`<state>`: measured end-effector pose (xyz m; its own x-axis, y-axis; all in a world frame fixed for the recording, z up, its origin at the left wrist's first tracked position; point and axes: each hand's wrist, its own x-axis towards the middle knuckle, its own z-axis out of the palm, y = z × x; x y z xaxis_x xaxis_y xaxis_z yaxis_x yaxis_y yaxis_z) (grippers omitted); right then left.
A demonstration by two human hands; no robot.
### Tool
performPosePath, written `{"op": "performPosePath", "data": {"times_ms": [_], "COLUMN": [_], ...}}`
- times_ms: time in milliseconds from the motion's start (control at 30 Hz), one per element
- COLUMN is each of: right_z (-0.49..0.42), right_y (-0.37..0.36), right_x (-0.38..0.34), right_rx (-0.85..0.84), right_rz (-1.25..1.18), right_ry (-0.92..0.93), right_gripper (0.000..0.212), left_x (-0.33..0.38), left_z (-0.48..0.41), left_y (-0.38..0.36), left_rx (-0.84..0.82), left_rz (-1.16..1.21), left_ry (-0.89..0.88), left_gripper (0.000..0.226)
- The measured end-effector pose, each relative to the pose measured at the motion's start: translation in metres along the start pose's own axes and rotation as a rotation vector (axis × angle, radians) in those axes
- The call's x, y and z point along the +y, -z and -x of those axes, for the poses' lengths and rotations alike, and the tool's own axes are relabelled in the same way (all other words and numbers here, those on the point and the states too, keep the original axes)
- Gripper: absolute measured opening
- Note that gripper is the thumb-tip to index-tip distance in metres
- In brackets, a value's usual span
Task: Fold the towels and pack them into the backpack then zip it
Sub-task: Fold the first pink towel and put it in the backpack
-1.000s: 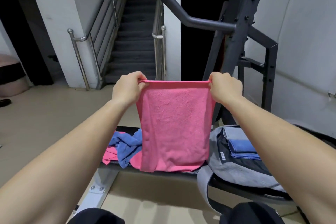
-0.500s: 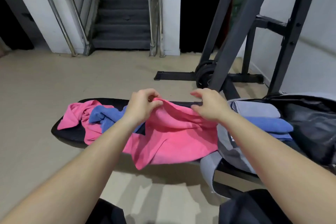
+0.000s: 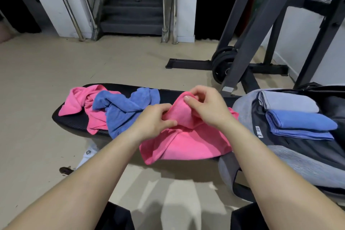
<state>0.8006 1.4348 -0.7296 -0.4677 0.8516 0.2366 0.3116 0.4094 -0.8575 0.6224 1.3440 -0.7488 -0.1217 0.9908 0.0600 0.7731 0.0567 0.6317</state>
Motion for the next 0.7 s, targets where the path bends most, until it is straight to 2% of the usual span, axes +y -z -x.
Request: {"op": "performPosePath", "data": {"times_ms": [100, 167, 267, 333, 400, 433, 500, 567, 700], "right_z": [-0.01, -0.012, -0.013, -0.013, -0.012, -0.011, -0.004, 0.0, 0.001], "right_y": [0.015, 0.029, 0.044, 0.047, 0.044, 0.039, 0.025, 0.01, 0.002], "right_x": [0.014, 0.025, 0.039, 0.038, 0.029, 0.022, 0.008, 0.002, 0.002], "right_rx": [0.189, 0.31, 0.4, 0.422, 0.353, 0.257, -0.016, -0.172, -0.077], "right_rz": [0.135, 0.17, 0.278, 0.328, 0.312, 0.289, 0.276, 0.39, 0.544], "right_ry": [-0.025, -0.108, -0.225, -0.192, -0.067, 0.0, 0.079, 0.135, 0.126], "right_gripper": [0.009, 0.009, 0.011, 0.01, 0.008, 0.014, 0.037, 0.051, 0.023], "left_x": [-0.008, -0.013, -0.019, -0.017, -0.01, -0.005, 0.006, 0.015, 0.021], "left_z": [-0.004, -0.004, -0.006, -0.01, -0.013, -0.014, -0.015, -0.017, -0.02], "left_y": [0.004, 0.007, 0.004, 0.003, 0.002, 0.001, -0.001, -0.006, -0.012], "left_rx": [0.049, 0.046, 0.02, 0.066, 0.122, 0.138, 0.157, 0.191, 0.294], "left_rz": [0.032, 0.022, -0.01, 0.025, 0.072, 0.091, 0.123, 0.167, 0.21], "left_ry": [0.038, 0.052, 0.09, 0.081, 0.016, -0.021, -0.079, -0.101, -0.073], "left_gripper": [0.012, 0.004, 0.005, 0.009, 0.011, 0.012, 0.012, 0.009, 0.006]}}
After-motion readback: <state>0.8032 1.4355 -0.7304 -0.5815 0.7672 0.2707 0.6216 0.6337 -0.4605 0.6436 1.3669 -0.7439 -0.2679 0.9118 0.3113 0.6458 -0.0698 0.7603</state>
